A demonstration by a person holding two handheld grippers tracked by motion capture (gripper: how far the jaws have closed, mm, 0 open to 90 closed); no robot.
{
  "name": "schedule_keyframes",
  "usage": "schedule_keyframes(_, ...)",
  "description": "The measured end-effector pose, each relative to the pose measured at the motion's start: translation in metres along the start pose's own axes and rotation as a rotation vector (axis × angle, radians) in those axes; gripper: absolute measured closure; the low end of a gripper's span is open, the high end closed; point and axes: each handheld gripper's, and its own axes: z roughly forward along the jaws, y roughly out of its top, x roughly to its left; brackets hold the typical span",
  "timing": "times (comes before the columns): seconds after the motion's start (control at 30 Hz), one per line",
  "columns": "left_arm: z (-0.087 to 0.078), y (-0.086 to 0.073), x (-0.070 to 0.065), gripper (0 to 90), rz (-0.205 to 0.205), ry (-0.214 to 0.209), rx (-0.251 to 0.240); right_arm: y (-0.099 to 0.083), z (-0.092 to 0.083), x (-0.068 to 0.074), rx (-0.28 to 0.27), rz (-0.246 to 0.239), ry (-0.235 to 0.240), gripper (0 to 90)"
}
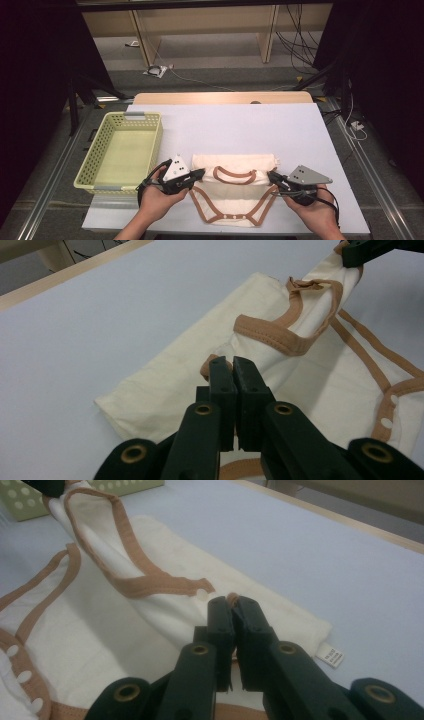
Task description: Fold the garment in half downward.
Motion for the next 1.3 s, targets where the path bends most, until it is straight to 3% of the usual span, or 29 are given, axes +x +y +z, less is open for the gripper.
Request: schedule_keyframes(1.3,-0.006,-0.009,-0.010,87.4,0.021,-0.023,0.036,-0.007,-0.010,0.013,0.020,-0.017,0.046,86.1)
